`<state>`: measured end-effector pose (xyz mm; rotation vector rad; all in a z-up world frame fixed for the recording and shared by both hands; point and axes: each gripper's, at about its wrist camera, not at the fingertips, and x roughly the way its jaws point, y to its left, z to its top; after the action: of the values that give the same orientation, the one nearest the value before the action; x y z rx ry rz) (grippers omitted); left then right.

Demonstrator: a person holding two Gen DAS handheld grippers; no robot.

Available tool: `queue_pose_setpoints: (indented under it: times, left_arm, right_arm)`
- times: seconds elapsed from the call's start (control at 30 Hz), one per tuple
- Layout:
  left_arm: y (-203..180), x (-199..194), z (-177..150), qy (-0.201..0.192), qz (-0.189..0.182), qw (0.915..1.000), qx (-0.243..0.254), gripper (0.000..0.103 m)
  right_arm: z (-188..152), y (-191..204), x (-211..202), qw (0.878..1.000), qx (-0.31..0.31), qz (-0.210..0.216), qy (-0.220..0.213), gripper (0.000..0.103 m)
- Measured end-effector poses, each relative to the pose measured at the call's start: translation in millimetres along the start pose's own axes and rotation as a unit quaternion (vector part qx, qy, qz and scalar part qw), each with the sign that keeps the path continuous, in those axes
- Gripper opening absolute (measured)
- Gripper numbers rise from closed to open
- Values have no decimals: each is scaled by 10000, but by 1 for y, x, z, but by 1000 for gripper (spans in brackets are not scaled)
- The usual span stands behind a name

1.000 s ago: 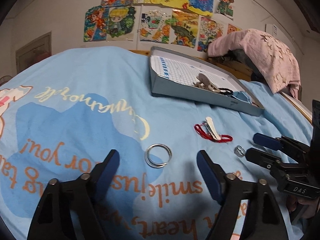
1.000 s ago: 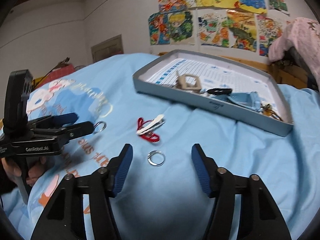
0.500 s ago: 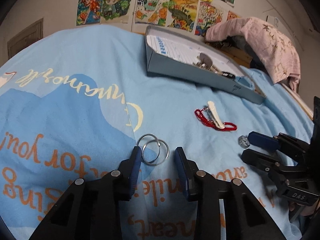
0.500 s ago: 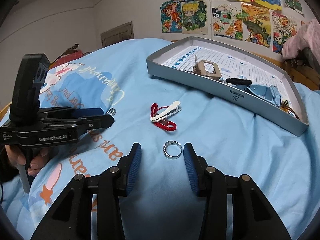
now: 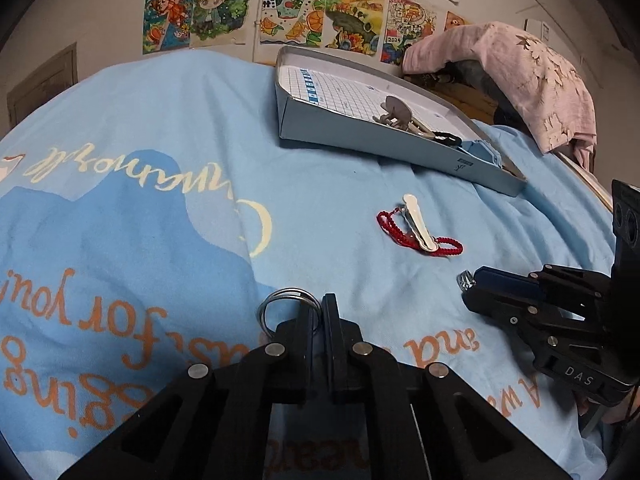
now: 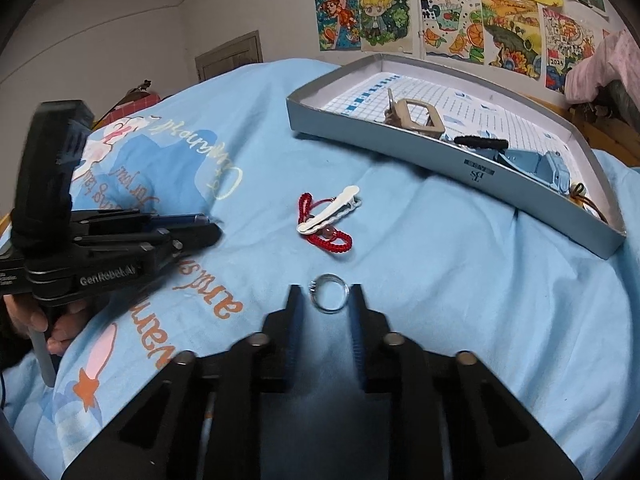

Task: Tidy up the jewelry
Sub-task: 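Carry both held rings over the grey tray, then open both tools to drop the rings into the tray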

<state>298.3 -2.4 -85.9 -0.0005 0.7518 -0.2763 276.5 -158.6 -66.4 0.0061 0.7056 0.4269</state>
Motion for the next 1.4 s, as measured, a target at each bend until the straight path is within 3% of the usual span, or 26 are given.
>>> queue_pose_setpoints:
  times: [0.17, 0.23, 0.5, 0.7, 1.07, 1.2, 1.4]
  left_arm:
    - [-2, -9, 4, -22, -111, 9999, -10, 5]
    - [-8, -17, 6, -56, -106, 9999, 102, 5]
    - [-39, -43, 22, 26, -24, 9968, 796, 5]
    - [-48, -47, 49, -64, -92, 9964, 837, 5]
    - [-38, 15, 145, -260, -177, 9985, 443, 5]
    - [-29, 48, 160, -196, -173, 9993, 267, 5]
    - [-29, 77, 155, 121, -92, 9993, 346, 5]
  right_arm:
    - [-1, 0, -2, 10000, 0, 11, -78, 16]
    - [0, 0, -6, 9998, 17, 42, -173, 4]
    - [3, -7, -17, 9988, 145, 118, -454, 4]
    - [11, -19, -31, 9961, 388, 89, -786, 4]
    - [73, -75, -24, 9855, 636, -149, -1568, 4]
    - [88, -93, 4, 9854, 672, -188, -1551, 4]
    - [89, -117, 38, 9849, 1103, -84, -1328, 4]
